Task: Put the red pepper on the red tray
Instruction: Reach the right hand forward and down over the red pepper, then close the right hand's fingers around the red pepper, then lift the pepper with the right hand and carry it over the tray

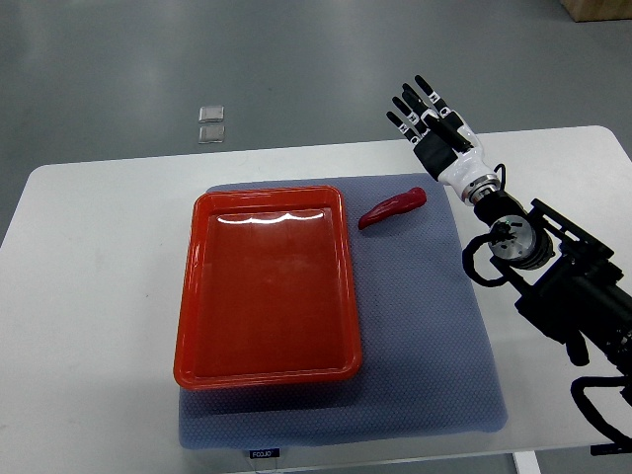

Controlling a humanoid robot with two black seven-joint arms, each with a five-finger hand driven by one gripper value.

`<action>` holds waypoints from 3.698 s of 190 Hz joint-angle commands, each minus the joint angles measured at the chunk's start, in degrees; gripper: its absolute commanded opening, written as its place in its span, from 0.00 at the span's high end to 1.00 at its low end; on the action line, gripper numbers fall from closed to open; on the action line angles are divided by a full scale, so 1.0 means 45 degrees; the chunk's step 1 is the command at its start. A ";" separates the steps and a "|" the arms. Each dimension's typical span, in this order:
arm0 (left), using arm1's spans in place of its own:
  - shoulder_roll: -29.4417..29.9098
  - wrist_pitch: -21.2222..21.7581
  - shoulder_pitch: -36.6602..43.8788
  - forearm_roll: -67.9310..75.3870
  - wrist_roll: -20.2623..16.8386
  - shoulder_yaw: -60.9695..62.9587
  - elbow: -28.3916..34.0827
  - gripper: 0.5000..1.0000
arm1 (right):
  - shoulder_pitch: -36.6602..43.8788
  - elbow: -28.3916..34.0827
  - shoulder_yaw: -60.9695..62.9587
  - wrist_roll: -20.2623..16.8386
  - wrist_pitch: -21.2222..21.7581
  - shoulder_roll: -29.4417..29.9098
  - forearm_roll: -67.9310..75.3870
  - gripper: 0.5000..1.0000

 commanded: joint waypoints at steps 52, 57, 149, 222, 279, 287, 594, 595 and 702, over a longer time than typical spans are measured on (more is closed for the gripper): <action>0.0000 0.0000 0.0000 0.0000 -0.0001 0.0000 -0.0002 0.00 | 0.0097 0.0000 -0.0078 -0.0055 0.0059 -0.0071 -0.0059 0.16; 0.0000 0.0000 0.0000 0.0000 -0.0001 0.0000 -0.0002 0.00 | 0.0136 0.0000 -0.0097 -0.0074 0.0078 -0.0090 -0.0097 0.16; 0.0000 -0.0020 -0.0020 0.0020 -0.0001 0.0000 -0.0021 0.00 | 0.5136 0.0215 -0.8047 -0.0738 0.1992 -0.4075 -0.9629 0.16; 0.0000 -0.0098 -0.0039 0.0020 -0.0001 0.0000 -0.0021 0.00 | 0.7773 -0.0585 -1.4296 -0.0914 0.0216 -0.2200 -1.2324 0.17; 0.0000 -0.0098 -0.0039 0.0020 -0.0001 -0.0019 -0.0021 0.00 | 0.7187 -0.1465 -1.5918 -0.1012 -0.1054 -0.1243 -1.2578 0.17; 0.0000 -0.0098 -0.0039 0.0020 -0.0001 -0.0019 -0.0021 0.00 | 0.7089 -0.1543 -1.5918 -0.1012 -0.1074 -0.1223 -1.2578 0.17; 0.0000 -0.0098 -0.0039 0.0000 -0.0001 0.0000 -0.0002 0.00 | 0.7109 -0.2558 -1.6484 -0.0816 -0.1953 -0.1008 -1.2578 1.00; 0.0000 -0.0098 -0.0039 0.0000 -0.0001 0.0000 -0.0002 0.00 | 0.7186 -0.2500 -1.6445 -0.0816 -0.1895 -0.1086 -1.2578 1.00; 0.0000 -0.0098 -0.0039 0.0000 -0.0001 -0.0019 -0.0002 0.00 | 0.9004 0.0313 -1.5253 -0.0777 -0.1015 0.0788 -1.1426 1.00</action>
